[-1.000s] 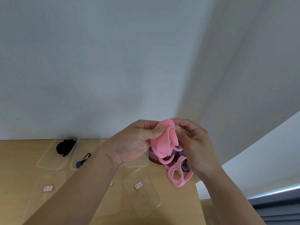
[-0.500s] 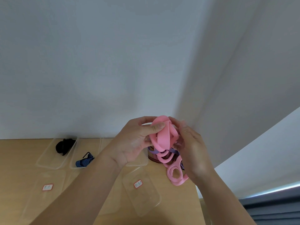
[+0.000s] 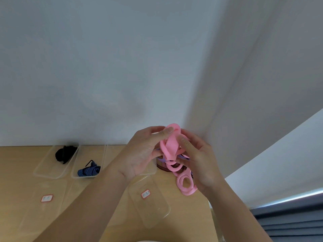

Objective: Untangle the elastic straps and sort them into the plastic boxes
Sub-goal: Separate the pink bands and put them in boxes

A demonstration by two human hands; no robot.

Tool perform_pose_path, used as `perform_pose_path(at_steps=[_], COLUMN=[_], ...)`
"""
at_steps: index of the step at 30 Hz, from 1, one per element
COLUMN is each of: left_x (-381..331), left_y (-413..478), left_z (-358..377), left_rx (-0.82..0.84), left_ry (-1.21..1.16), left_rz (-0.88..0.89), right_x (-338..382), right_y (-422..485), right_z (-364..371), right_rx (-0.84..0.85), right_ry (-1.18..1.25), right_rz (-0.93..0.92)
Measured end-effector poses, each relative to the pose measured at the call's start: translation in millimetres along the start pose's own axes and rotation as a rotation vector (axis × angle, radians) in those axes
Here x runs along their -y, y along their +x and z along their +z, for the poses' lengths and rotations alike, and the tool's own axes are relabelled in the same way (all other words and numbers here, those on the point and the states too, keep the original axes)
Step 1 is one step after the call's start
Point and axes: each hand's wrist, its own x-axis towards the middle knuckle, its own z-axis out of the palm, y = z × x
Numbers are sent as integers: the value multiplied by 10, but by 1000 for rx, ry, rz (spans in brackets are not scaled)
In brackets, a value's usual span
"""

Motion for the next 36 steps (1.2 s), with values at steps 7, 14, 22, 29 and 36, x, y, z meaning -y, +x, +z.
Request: perform_pose_path(at_steps=[7,14,22,29,36], left_x=[182,467,772,937,1057], left_y=[31,122,387,821,1265], left_z=[-189,-534,-866,-1110,-1345], left_rx=[34,-71,-270,-440,-508], left_ry=[-16,1,-101,100,571], left_rz=[12,-78,-172,-140,-138], right_x=[-146,-431,-991,-1463,-1724], right_y=[107,247,672,1078,1424], right_z=[5,155,370,502,603], right_rx=[13,162,24,-27,-50], right_ry=[63,127,-29,-78,-369], right_rz=[158,259,420,500,485])
